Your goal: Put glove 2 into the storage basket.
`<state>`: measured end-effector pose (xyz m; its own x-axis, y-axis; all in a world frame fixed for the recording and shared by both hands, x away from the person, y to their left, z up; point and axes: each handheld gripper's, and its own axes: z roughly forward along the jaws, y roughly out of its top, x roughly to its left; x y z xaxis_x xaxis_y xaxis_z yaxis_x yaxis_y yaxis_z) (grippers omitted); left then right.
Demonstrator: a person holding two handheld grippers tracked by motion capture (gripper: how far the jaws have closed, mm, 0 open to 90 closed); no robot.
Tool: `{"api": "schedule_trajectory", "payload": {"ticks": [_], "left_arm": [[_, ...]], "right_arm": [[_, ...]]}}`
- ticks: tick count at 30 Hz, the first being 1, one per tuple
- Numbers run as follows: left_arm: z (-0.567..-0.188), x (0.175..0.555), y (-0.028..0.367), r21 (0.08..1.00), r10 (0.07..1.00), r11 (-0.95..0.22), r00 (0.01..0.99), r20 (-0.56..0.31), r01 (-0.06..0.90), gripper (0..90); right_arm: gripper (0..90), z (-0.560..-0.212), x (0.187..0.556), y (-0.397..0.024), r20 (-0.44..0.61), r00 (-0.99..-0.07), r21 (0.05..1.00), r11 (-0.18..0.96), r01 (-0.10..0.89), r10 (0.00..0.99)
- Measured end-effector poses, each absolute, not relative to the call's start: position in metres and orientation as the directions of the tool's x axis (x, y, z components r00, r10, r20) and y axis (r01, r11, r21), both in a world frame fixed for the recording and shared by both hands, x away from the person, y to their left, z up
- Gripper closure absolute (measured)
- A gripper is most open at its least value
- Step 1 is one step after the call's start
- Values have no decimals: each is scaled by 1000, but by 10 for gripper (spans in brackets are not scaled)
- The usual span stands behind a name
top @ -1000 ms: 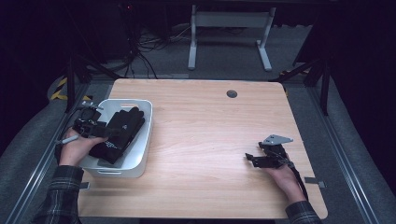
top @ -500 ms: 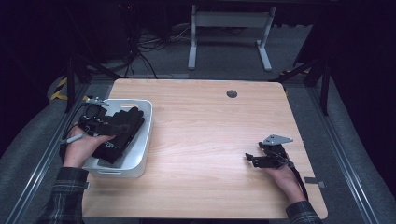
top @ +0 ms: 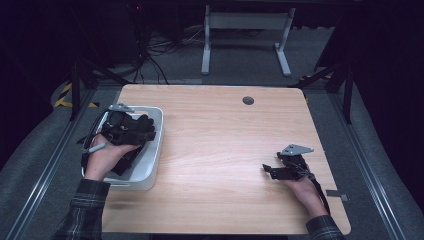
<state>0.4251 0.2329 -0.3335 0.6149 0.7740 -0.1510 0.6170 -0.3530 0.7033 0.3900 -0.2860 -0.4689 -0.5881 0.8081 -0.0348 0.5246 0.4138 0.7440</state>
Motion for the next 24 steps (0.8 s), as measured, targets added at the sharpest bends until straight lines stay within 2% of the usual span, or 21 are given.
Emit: {"api": "schedule_trajectory", "payload": {"ticks": [24], "left_arm": [[-353, 402, 147, 738, 667, -405, 726, -165, 540, 169]], "right_arm": [[228, -469, 390, -286, -34, -590, 744, 415, 524, 807]]}}
